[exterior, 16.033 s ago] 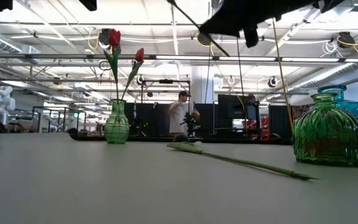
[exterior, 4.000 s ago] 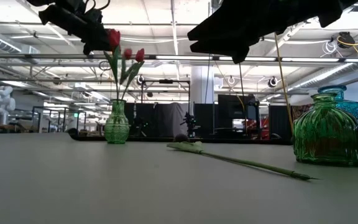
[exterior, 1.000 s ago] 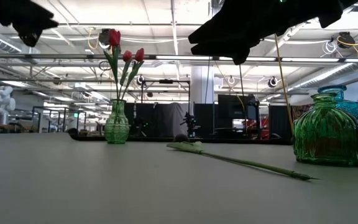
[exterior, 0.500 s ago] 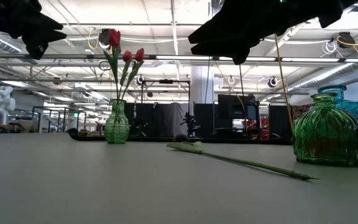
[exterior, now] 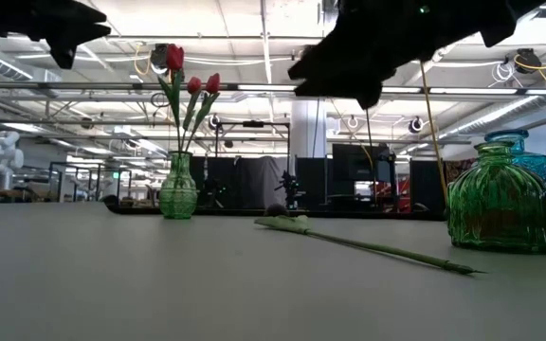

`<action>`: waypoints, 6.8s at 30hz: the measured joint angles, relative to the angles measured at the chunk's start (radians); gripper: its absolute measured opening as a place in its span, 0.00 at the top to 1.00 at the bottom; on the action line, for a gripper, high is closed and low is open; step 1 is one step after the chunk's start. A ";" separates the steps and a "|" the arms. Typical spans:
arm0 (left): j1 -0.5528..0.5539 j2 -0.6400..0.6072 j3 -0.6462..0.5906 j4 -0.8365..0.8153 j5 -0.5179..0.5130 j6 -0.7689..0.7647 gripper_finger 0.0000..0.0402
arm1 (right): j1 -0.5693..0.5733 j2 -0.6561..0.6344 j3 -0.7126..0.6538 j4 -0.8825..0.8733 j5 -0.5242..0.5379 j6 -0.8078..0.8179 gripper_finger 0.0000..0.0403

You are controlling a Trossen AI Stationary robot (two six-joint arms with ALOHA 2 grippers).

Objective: Sort flowers into vase by color
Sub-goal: Put the bottom left black flower into the blue vase

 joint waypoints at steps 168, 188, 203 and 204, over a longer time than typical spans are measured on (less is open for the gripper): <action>0.000 0.000 0.001 0.030 -0.275 0.007 0.71 | -0.195 0.191 0.320 -0.998 -0.236 0.807 0.79; 0.000 0.000 0.001 0.030 -0.276 0.008 0.71 | -0.138 0.221 0.319 -0.995 -0.259 1.103 0.68; 0.000 0.000 0.001 0.030 -0.276 0.009 0.71 | -0.120 0.278 0.319 -0.954 -0.254 1.168 0.68; 0.000 0.000 0.001 0.030 -0.276 0.009 0.71 | -0.120 0.278 0.319 -0.954 -0.254 1.174 0.68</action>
